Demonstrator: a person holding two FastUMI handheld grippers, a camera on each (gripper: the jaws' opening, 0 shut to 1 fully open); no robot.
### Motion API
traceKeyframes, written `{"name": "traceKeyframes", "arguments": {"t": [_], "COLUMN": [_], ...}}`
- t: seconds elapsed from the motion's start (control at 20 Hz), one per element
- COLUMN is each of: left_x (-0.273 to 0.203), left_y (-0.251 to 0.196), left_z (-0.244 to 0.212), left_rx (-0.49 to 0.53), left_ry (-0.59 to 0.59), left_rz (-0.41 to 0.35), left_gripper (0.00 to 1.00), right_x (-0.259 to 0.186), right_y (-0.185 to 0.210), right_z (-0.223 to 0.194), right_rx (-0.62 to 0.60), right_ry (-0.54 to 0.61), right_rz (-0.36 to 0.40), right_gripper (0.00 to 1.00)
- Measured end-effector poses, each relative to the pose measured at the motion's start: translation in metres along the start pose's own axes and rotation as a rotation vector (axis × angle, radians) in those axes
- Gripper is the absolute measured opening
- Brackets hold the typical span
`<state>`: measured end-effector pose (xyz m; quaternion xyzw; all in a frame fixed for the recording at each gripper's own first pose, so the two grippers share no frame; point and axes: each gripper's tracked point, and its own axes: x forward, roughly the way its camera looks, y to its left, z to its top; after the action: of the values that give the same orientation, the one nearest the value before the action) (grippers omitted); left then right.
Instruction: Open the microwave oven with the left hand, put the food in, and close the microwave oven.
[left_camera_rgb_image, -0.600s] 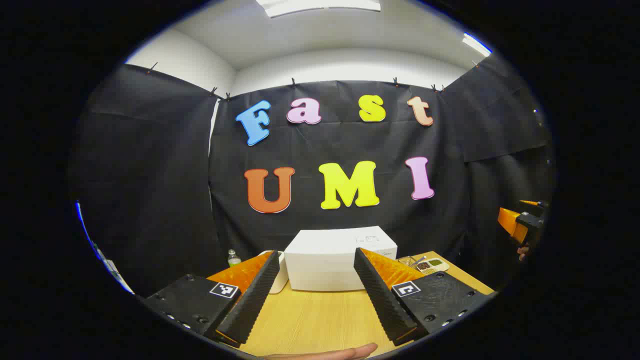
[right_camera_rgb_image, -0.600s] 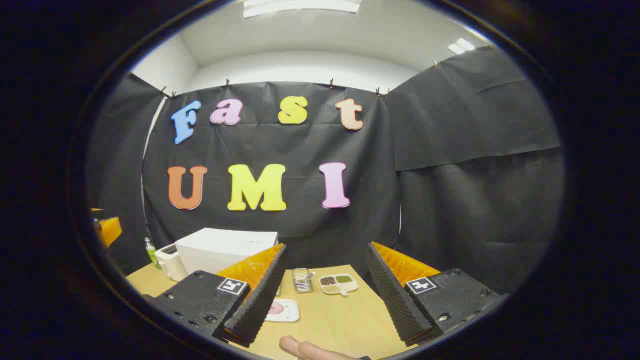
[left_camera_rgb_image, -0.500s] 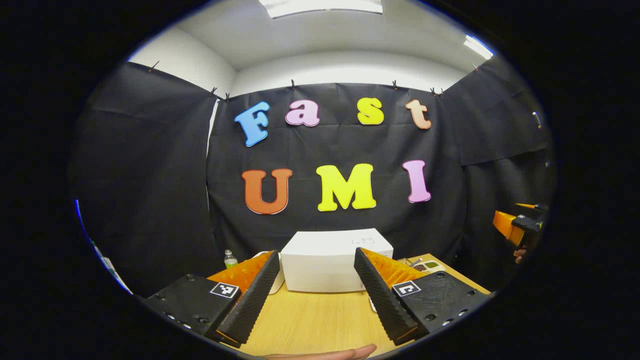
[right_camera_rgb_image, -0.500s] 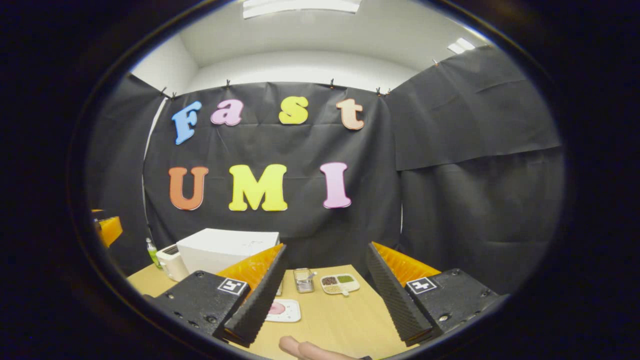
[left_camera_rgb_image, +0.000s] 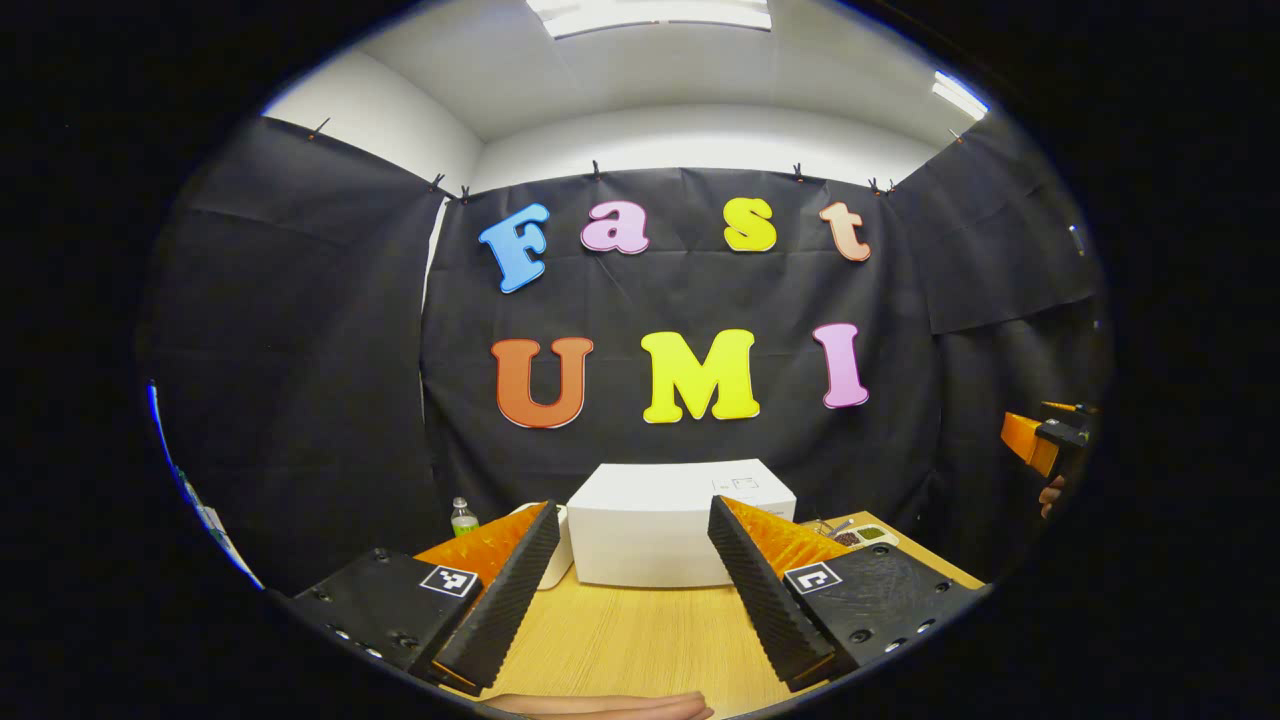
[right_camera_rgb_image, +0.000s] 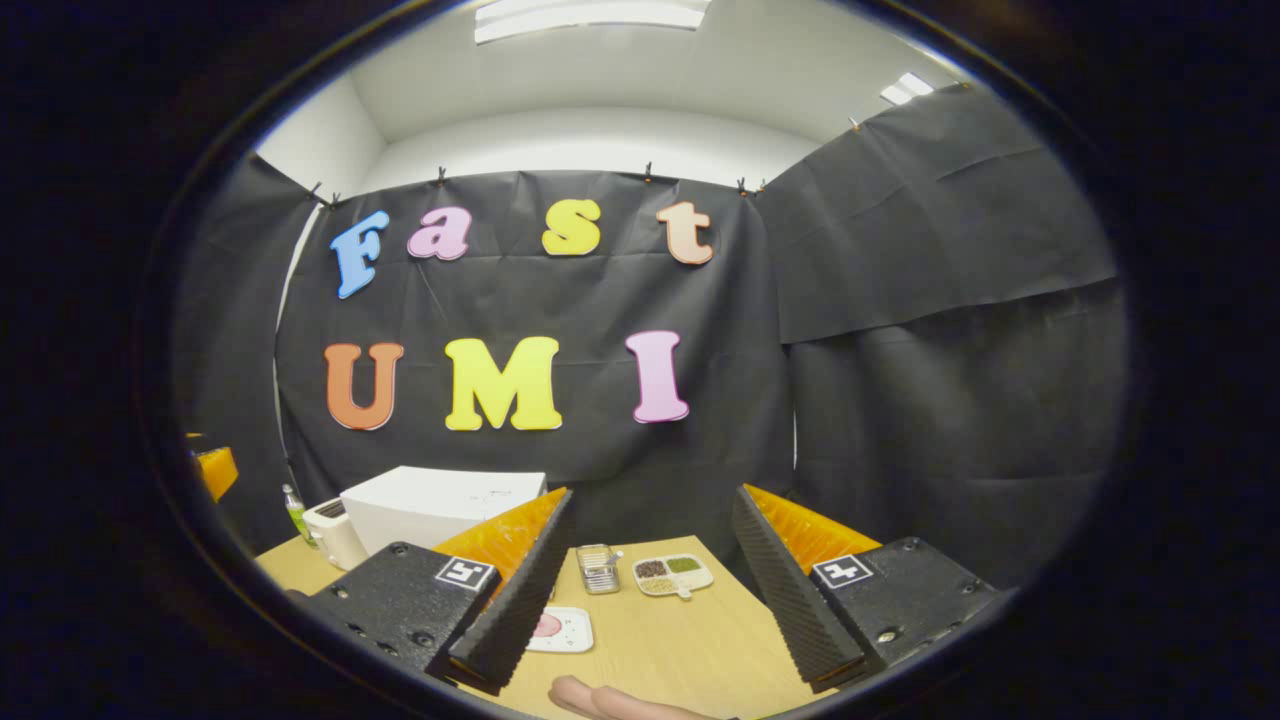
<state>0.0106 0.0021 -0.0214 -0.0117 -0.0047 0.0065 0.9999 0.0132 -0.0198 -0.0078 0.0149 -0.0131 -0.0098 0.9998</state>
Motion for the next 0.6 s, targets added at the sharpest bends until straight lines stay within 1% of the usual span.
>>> {"name": "traceKeyframes", "arguments": {"t": [0.05,0.1,0.25,0.3,0.35,0.55,0.6], "left_x": [0.007,0.015,0.041,0.052,0.063,0.111,0.123], "left_y": [-0.002,-0.006,-0.018,-0.024,-0.032,-0.057,-0.066], "left_z": [-0.002,-0.003,-0.022,-0.031,-0.039,-0.083,-0.094], "left_rx": [-0.003,-0.009,-0.013,-0.014,-0.012,-0.001,-0.002], "left_ry": [0.000,-0.005,0.011,0.022,0.032,0.079,0.089], "left_rz": [-0.007,-0.012,-0.020,-0.024,-0.030,-0.036,-0.046], "left_gripper": [0.96,0.96,0.95,0.95,0.95,0.95,0.95], "right_x": [0.004,0.008,0.019,0.020,0.023,0.033,0.033], "right_y": [-0.002,-0.007,-0.011,-0.008,-0.007,-0.012,-0.015], "right_z": [-0.001,-0.003,-0.013,-0.015,-0.015,-0.014,-0.013], "right_rx": [-0.002,-0.002,0.003,0.008,0.011,0.010,0.006], "right_ry": [-0.001,0.000,0.016,0.025,0.025,0.015,0.007], "right_rz": [-0.001,-0.006,-0.003,0.014,0.026,0.037,0.035], "right_gripper": [0.92,1.00,1.00,0.92,1.00,1.00,0.92]}}
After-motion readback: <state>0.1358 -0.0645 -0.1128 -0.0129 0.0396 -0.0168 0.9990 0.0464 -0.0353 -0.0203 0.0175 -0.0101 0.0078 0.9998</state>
